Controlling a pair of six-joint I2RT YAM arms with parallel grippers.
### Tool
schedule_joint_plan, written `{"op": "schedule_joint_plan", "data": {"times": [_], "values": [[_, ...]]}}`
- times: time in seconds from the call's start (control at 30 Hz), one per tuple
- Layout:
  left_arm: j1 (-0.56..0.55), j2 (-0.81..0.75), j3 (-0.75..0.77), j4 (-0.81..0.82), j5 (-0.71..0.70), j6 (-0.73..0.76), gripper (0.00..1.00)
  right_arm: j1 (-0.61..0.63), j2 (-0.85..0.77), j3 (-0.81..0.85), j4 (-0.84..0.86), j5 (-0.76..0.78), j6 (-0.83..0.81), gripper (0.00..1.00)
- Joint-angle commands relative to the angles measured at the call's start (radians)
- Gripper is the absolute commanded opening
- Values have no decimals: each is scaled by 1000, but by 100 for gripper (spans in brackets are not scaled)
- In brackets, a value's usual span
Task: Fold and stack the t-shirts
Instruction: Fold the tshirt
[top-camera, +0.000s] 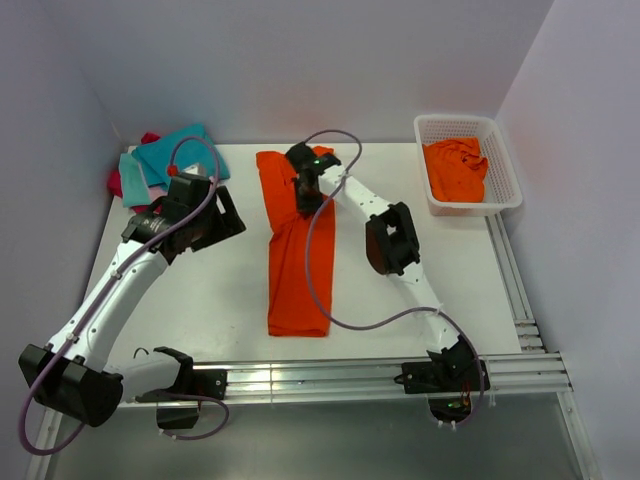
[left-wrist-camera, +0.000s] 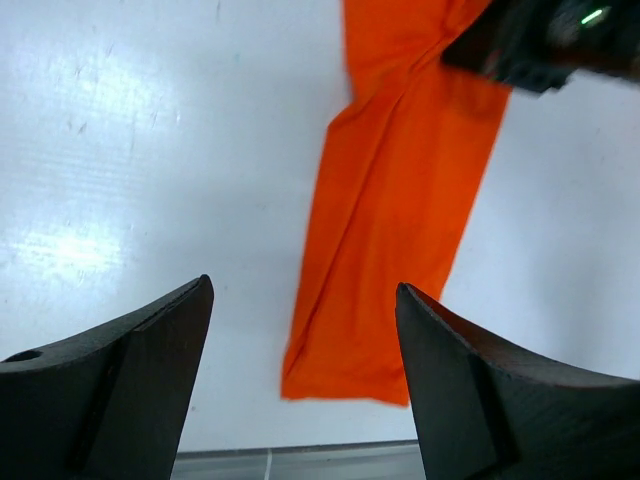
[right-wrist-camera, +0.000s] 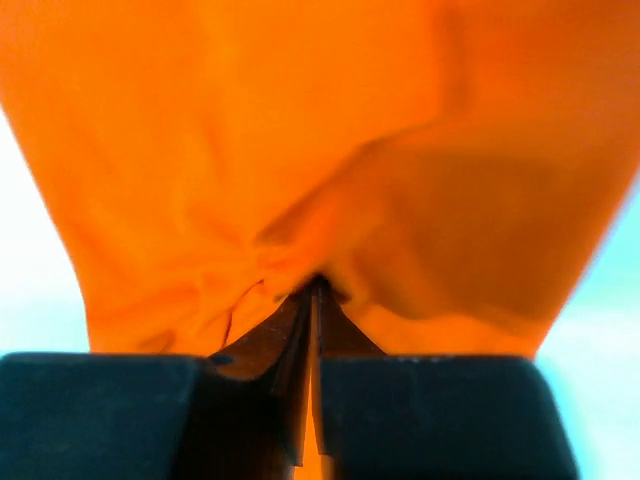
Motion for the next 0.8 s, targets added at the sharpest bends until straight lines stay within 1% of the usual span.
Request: {"op": "schedule_joint_plan", "data": {"times": [0.0,0.03,0.07,0.1,0.13,0.2,0.23,0.3,0.33,0.37,0.4,0.43,0.47,0.5,0.53,0.57,0.6,0.67,0.7,0.73,0.77], "values": [[-4,-41,-26,-34,-17,-18,79,-34,-36,55,87,-31,32,23],[-4,-42,-26,-39,-20,-14,79,-48,-53,33,113,-43,35,39],[-4,-41,-23,-42,-21,-10,79,-54,-86,24,154,-54,29,69],[-4,-39,-9,-46,-26,-7,79,-57,-103,16,167,-63,24,83],[-4,-33,-1,-48,-30,-1,79,-60,-120,7,175,-73,21,87],[-4,-15,26,-45,-38,5,79,-60,-181,-4,175,-85,16,89],[-4,-7,33,-39,-35,6,79,-60,-211,-43,175,-85,18,89],[-4,16,40,-30,-17,5,79,-60,-329,-114,172,-73,35,89],[-6,24,34,-20,-10,2,78,-60,-376,-219,172,-62,44,89],[-9,31,24,-16,-4,-3,77,-60,-480,-284,178,-47,55,88],[-16,33,-15,-8,12,-10,77,-60,-539,-432,182,-37,61,88],[-22,31,-45,3,23,-15,77,-60,-598,-517,192,-30,68,88],[-29,27,-79,29,39,-21,76,-59,-716,-604,219,-24,78,87],[-33,25,-151,42,68,-32,76,-57,-779,-784,241,-17,82,87],[-53,24,-191,61,85,-53,75,-54,-839,-876,261,-13,90,87],[-65,21,-229,94,97,-64,74,-51,-945,-960,285,5,107,87],[-102,16,-297,115,103,-98,74,-50,-997,-1113,300,7,116,87],[-148,8,-379,168,103,-135,73,-48,-1121,-1253,342,4,140,86],[-192,7,-403,184,103,-170,73,-46,-1154,-1363,356,-7,150,86],[-214,11,-421,199,120,-190,73,-46,-1183,-1412,373,-42,157,84],[-234,17,-449,211,120,-207,72,-45,-1218,-1453,391,-53,177,81]]}}
